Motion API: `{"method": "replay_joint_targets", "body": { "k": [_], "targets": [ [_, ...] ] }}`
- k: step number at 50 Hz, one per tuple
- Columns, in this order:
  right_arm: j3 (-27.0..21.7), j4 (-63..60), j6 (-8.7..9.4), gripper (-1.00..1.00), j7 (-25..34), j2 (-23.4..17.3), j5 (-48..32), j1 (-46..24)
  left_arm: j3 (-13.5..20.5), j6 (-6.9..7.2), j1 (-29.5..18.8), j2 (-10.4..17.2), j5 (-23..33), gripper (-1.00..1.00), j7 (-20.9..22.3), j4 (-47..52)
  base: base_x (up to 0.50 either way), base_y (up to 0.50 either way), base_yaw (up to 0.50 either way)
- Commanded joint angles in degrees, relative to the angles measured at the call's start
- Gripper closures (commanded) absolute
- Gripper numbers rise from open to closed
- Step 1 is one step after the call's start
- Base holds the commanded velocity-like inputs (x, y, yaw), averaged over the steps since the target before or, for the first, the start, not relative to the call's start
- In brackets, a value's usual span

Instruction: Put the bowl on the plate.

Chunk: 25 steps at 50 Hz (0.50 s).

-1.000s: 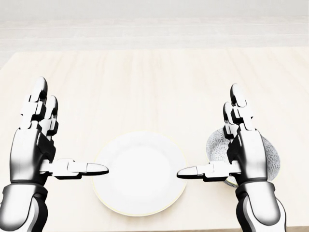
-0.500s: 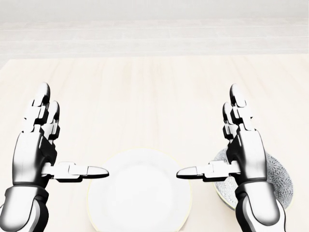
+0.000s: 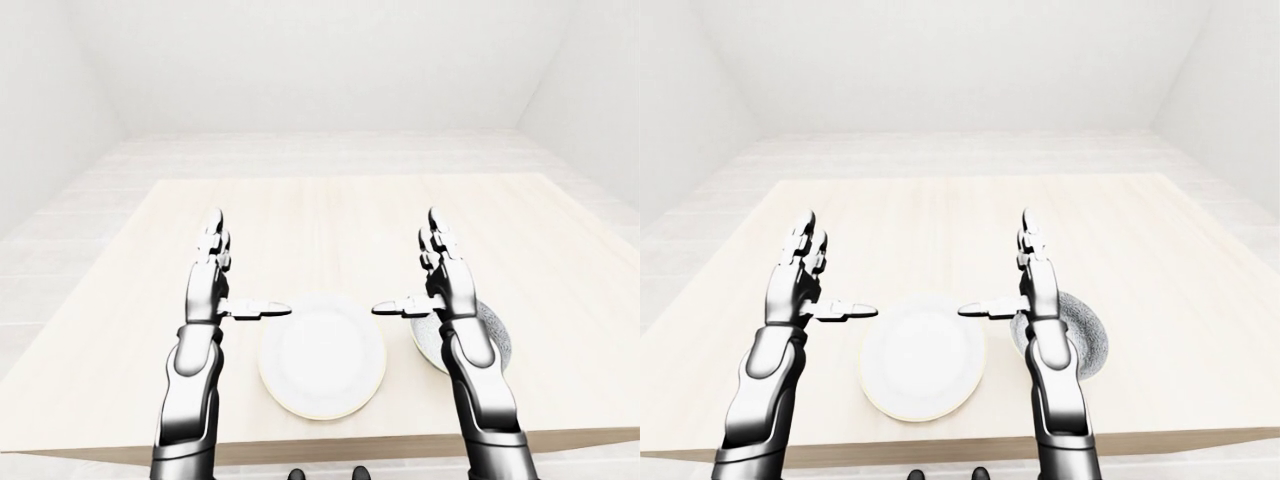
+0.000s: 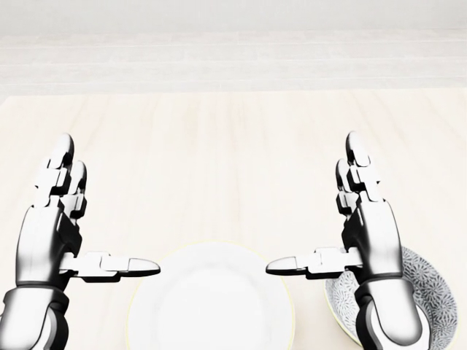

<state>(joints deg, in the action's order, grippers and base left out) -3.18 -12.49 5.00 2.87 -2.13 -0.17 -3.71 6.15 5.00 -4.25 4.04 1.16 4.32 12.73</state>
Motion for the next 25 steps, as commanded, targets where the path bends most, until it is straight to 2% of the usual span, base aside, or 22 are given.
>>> {"method": "replay_joint_targets", "body": {
  "k": [1,14,22,23,25],
  "targets": [
    [-0.25,-1.21,0.0,-1.0,-0.18,-0.14,-0.55,0.8,0.5,0.0,0.21,0.2,0.34,-1.0,0.39,0.35,0.0,0.0,0.0],
    [-3.83,-7.73,0.0,-1.0,1.41,-3.38,-4.42,2.36,1.87,0.0,1.24,0.72,-0.12,-1.0,1.86,4.17,0.0,0.0,0.0],
    [-7.73,-13.87,0.0,-1.0,5.4,-5.73,-6.47,3.75,2.93,0.0,2.33,1.12,-0.76,-1.0,3.16,6.26,0.0,0.0,0.0],
    [-8.42,-14.89,0.0,-1.0,5.64,-7.09,-8.77,4.36,2.98,0.0,3.07,1.19,-0.72,-1.0,3.52,6.93,0.0,0.0,0.0],
    [-9.54,-16.04,0.0,-1.0,7.06,-6.43,-8.64,4.32,3.01,0.0,3.49,1.31,-0.31,-1.0,3.86,7.31,0.0,0.0,0.0]
  ]
}}
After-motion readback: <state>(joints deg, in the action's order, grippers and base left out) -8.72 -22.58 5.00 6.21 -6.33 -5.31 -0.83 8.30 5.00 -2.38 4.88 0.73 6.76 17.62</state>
